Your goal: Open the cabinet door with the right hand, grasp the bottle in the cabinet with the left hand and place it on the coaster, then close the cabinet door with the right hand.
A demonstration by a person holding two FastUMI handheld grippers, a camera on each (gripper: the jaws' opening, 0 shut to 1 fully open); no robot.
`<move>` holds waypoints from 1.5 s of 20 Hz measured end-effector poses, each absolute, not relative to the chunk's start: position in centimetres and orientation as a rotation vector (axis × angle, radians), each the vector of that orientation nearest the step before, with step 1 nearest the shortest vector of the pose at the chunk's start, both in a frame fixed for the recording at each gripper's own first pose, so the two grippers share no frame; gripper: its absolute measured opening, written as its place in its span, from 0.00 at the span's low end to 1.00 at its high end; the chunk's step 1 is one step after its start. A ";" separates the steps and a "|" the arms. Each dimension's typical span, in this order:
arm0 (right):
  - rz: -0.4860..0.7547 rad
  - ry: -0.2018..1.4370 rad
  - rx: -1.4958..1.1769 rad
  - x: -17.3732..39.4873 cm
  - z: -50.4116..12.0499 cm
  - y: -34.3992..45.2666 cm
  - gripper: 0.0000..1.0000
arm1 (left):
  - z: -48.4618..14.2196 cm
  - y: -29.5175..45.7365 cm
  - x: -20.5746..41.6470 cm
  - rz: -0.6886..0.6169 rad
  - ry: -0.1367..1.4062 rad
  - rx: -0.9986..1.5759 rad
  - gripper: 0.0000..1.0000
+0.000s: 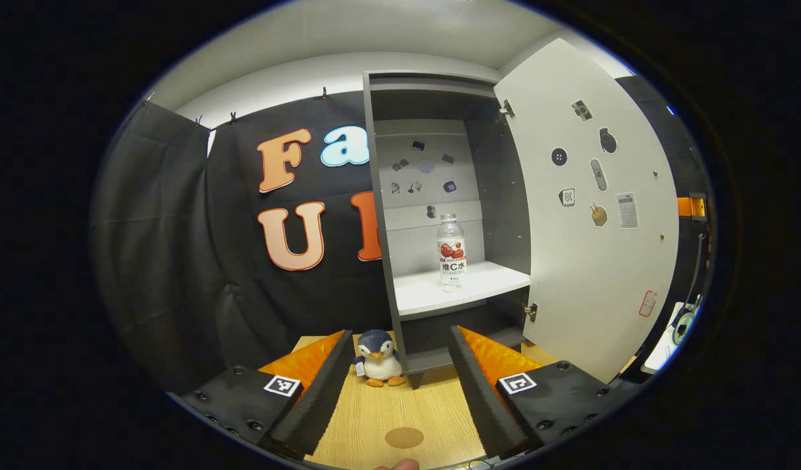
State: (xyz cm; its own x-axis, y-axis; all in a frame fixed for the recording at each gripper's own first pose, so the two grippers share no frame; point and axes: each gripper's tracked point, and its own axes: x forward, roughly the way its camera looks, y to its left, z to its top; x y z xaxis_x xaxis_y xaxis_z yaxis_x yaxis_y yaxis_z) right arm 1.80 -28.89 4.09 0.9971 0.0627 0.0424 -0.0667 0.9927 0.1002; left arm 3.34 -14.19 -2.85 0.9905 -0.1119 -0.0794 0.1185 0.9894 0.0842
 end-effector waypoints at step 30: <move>0.009 -0.082 -0.026 -9.3 5.2 -17.1 0.80 | -0.8 -22.5 18.8 -0.191 -0.003 0.048 0.95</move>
